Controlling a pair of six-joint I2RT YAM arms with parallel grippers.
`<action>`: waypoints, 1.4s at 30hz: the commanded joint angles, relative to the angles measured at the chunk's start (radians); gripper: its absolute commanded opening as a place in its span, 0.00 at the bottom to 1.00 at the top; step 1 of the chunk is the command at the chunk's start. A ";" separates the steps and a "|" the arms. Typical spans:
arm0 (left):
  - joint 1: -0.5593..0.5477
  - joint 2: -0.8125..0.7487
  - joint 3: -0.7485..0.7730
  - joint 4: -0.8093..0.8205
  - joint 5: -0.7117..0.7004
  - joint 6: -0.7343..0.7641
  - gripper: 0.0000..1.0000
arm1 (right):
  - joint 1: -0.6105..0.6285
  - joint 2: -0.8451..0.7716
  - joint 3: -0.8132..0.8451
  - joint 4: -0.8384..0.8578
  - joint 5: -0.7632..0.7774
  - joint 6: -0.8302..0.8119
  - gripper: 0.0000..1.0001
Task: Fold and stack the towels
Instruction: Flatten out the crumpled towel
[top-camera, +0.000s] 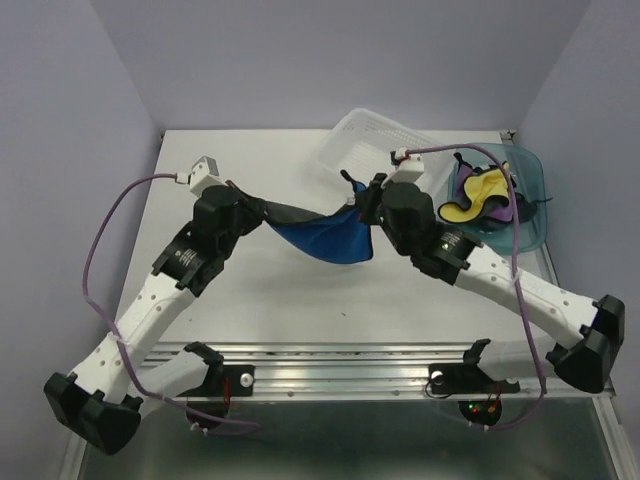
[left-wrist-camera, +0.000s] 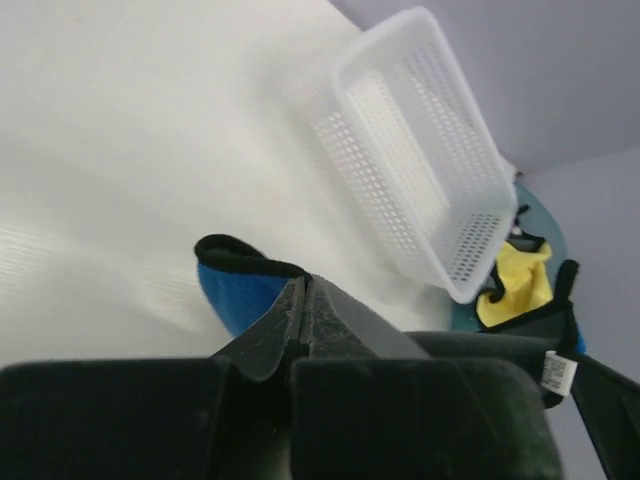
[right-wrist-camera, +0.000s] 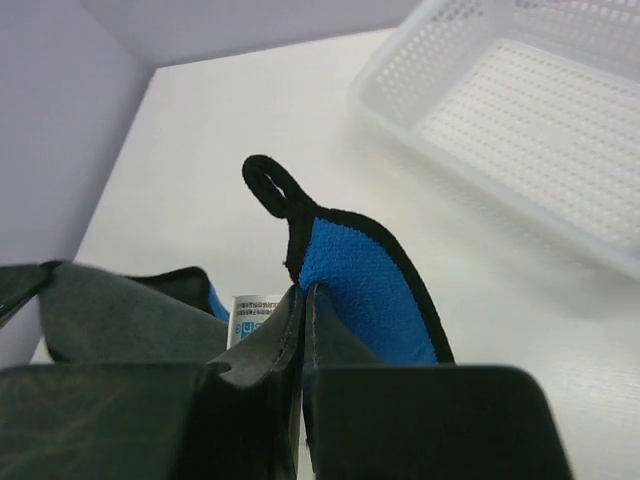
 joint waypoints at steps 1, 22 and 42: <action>0.131 0.095 0.061 0.011 0.014 0.048 0.00 | -0.160 0.147 0.119 0.090 -0.206 -0.024 0.01; 0.456 0.034 -0.126 0.029 0.283 0.052 0.00 | -0.272 0.209 0.029 0.203 -0.559 -0.024 0.04; 0.448 -0.086 -0.409 0.021 0.377 0.085 0.99 | -0.269 -0.083 -0.381 -0.004 -0.673 -0.025 1.00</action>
